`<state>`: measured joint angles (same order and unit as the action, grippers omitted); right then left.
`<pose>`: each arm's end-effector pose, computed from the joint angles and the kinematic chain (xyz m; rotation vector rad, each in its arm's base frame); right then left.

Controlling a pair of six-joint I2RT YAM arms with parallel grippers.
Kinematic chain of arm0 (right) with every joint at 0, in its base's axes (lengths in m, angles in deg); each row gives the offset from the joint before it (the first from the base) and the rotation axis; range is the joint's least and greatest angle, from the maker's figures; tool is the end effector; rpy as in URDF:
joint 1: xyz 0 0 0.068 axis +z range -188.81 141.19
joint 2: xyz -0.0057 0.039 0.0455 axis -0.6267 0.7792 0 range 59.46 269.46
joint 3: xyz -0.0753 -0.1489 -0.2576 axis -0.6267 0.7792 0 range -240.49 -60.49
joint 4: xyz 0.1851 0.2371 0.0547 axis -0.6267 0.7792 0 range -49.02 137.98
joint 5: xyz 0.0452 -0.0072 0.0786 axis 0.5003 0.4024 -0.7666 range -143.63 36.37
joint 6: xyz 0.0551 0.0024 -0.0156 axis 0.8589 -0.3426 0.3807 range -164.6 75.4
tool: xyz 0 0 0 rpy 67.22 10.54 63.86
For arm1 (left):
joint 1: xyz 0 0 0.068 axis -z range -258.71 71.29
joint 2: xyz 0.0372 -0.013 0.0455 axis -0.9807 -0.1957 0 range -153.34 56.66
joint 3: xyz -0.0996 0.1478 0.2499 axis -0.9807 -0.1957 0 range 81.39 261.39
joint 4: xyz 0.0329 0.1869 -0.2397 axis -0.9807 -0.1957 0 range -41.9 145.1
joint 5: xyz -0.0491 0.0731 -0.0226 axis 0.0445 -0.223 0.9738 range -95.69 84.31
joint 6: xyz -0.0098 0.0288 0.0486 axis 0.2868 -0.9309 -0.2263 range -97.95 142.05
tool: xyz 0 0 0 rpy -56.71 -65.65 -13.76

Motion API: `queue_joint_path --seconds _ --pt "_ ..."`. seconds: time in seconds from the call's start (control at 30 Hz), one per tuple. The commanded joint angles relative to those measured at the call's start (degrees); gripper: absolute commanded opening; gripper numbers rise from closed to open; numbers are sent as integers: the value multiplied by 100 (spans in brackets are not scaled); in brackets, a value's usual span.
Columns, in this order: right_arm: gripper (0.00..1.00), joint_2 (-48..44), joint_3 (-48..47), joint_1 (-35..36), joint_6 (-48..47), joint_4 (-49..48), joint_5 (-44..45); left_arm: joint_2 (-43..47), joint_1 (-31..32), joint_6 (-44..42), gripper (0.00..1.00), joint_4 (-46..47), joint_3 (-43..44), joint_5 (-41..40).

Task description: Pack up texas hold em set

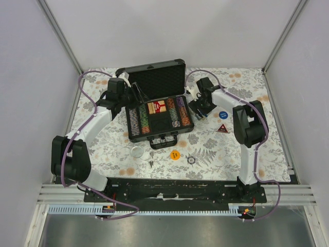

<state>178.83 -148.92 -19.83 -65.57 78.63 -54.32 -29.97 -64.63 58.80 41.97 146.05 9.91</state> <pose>0.4629 0.1597 0.1689 -0.9486 2.6002 0.0074 0.3738 -0.1048 0.2936 -0.2871 2.2530 -0.7855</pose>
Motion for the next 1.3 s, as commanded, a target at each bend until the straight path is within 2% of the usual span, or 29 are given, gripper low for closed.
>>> queue_joint_path --seconds 0.0,0.17,0.4,0.5,0.67,0.83,0.9,1.03,1.27 --pt "67 -458 27 -44 84 -179 368 225 -29 -160 62 179 -33 180" --pt "64 -906 26 -184 830 -56 87 287 -29 -177 62 161 -59 417" --pt "63 -1846 790 -176 1832 -30 -695 331 -20 -81 62 170 -138 883" --pt "63 -2338 1089 -115 2044 -56 -1291 331 -20 33 62 292 -200 1190" --pt "63 -3059 1459 412 2088 -82 -1671 287 24 472 64 696 -323 1963" --pt "63 -3402 1512 1150 2404 -135 -1786 278 226 763 66 1083 -428 2570" --pt "63 -3456 1503 1379 2492 -205 -1786 278 322 790 68 1189 -446 2799" --pt "64 -3508 1433 1705 2572 -310 -1821 427 472 676 79 1198 -586 2923" --pt "64 -3438 1328 2091 2546 -390 -1838 542 665 552 77 1146 -806 3423"
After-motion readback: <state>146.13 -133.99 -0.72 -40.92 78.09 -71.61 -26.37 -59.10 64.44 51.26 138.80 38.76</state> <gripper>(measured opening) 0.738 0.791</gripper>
